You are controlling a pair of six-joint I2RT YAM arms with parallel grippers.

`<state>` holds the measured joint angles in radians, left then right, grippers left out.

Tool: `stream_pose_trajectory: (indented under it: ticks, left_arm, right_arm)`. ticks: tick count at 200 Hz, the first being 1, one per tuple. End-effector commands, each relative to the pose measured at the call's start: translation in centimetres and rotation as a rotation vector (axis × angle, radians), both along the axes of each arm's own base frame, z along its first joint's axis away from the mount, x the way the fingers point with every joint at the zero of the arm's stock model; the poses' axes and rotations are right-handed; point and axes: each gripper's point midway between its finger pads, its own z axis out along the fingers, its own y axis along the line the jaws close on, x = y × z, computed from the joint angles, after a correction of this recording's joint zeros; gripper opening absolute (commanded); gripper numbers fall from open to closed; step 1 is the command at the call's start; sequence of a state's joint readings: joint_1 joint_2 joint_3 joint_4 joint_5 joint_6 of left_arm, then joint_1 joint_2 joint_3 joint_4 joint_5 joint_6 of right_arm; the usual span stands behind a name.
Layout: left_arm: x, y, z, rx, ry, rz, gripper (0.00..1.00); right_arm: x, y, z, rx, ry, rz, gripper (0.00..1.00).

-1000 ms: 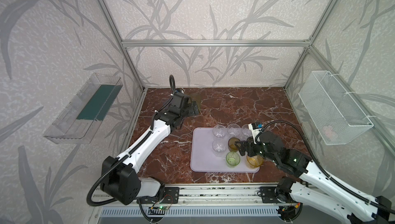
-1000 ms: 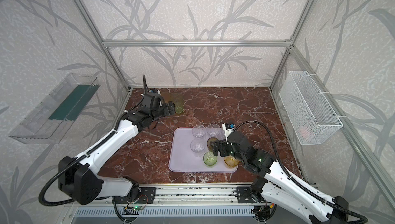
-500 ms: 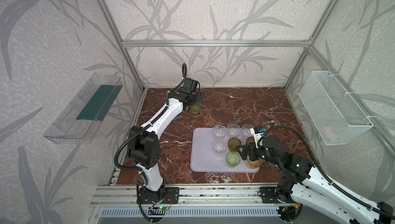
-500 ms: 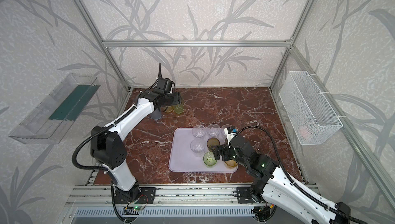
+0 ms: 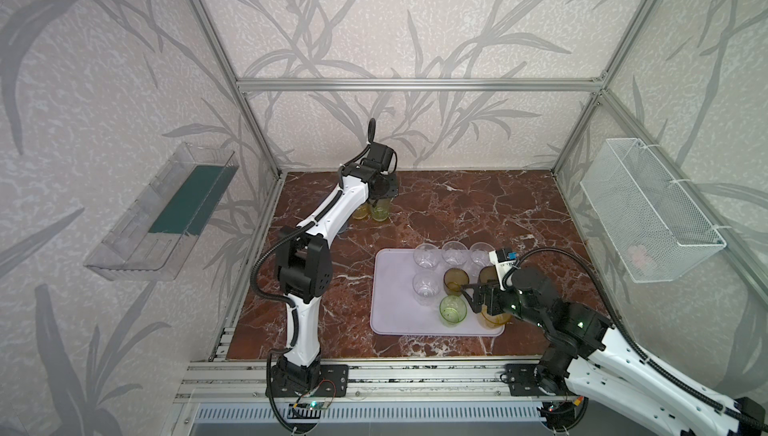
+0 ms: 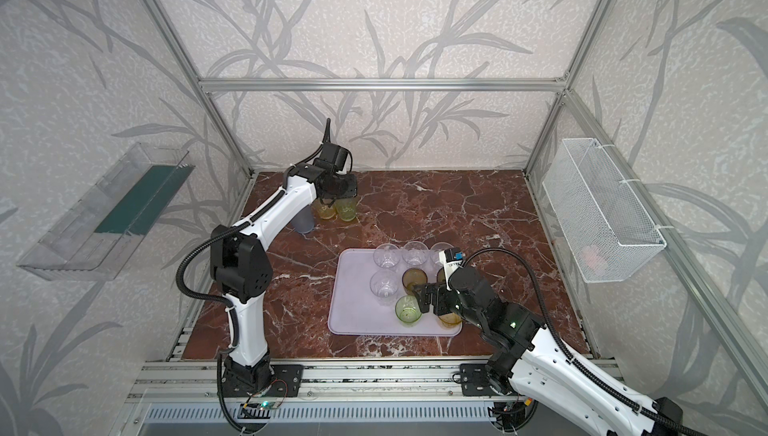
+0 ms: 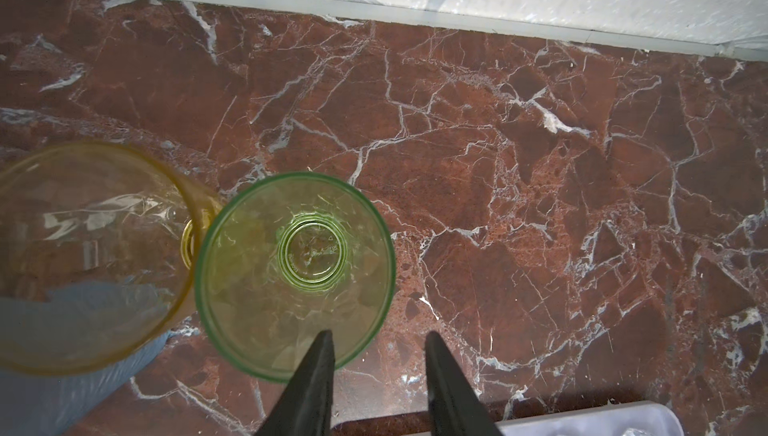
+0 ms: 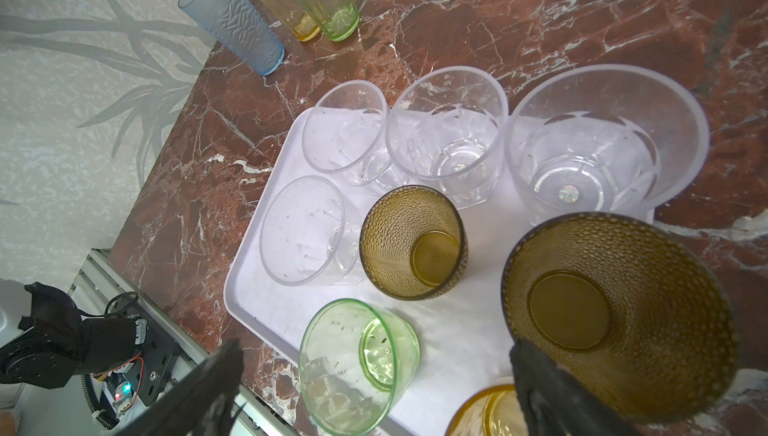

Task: Place the glasses into the tray
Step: 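Lower the left gripper into the tall green glass and grip it from inside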

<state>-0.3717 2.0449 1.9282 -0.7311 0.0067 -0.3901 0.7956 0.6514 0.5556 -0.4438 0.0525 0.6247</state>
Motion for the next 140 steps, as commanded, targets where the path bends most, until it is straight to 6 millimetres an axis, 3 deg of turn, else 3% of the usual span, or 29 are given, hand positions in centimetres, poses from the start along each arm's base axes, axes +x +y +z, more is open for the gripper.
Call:
stream_pose_trajectory:
  ticks: [1,29,72,140]
  left_arm:
    - [0.0,0.0,-0.3,0.025,0.030,-0.023,0.34]
    - [0.5,-0.3,-0.8,0.027,0.040,-0.029,0.34]
    - [1.1,-0.6,-1.3,0.036,0.043,-0.033,0.25]
    - [1.8,-0.8,-2.0,0.076,0.056,-0.045,0.22]
  right_arm:
    - [0.1,-0.5,-0.8,-0.021,0.011,-0.022,0.99]
    - [0.3,-0.7,-1.1,-0.028,0.016,-0.033,0.99]
    - [0.3,-1.1,-1.4,-0.037,0.021,-0.045,0.99]
    - [0.2,-1.9,-1.6,-0.022,0.030,-0.086,0.99]
